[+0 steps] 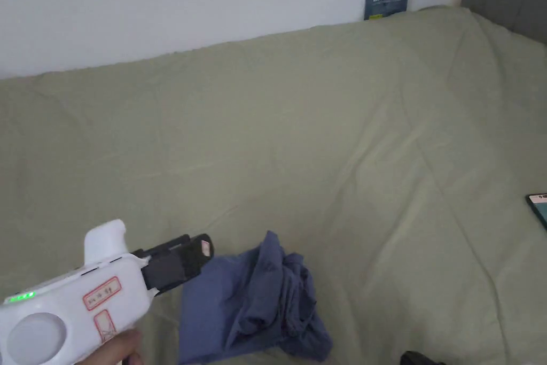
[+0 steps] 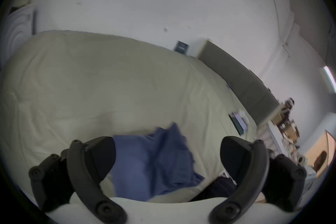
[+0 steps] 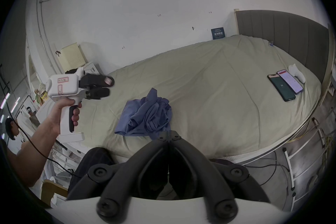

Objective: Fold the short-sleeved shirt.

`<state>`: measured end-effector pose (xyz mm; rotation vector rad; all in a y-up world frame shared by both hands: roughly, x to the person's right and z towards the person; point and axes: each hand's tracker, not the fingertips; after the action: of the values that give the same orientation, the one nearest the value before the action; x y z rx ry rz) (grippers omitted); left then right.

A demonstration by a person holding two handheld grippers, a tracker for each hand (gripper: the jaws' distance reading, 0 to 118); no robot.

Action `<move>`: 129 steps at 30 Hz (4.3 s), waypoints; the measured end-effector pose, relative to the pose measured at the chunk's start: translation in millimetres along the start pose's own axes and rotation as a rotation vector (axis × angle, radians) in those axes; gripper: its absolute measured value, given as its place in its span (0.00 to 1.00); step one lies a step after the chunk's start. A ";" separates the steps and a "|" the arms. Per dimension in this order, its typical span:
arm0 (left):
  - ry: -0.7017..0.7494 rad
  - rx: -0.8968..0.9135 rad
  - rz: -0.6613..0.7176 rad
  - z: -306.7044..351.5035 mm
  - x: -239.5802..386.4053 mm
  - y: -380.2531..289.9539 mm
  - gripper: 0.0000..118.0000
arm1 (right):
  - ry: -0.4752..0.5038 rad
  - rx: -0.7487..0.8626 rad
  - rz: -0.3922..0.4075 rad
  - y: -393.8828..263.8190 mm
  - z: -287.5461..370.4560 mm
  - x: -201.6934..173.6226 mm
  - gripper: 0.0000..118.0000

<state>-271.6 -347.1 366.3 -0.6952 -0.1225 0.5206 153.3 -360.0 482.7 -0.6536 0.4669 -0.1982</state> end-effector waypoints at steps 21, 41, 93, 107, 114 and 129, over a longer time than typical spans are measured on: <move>-0.115 -0.175 -0.058 -5.1 16.0 -50.3 0.24 | 0.470 -0.204 -0.305 41.8 -195.1 1.6 0.00; -0.428 -0.421 0.426 -143.4 -73.6 -82.6 0.18 | 0.451 -0.314 -0.531 1.4 -249.6 65.3 0.00; 0.466 0.540 -0.153 274.2 -81.7 7.2 0.08 | 0.126 0.076 0.009 115.9 -33.7 -26.9 0.00; 0.316 0.800 -0.549 260.6 149.9 56.5 0.08 | -0.101 0.530 0.343 264.4 53.6 -107.0 0.00; 0.296 0.788 -0.500 253.6 159.9 14.9 0.08 | -0.068 0.585 0.264 241.8 60.0 -85.3 0.00; 0.269 0.710 -0.471 224.6 153.5 9.6 0.08 | -0.111 0.566 0.360 214.4 45.3 -93.0 0.05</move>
<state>-204.9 -134.5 522.8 -0.0238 0.1485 -0.0043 100.1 -138.7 413.2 -0.0215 0.3896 0.0502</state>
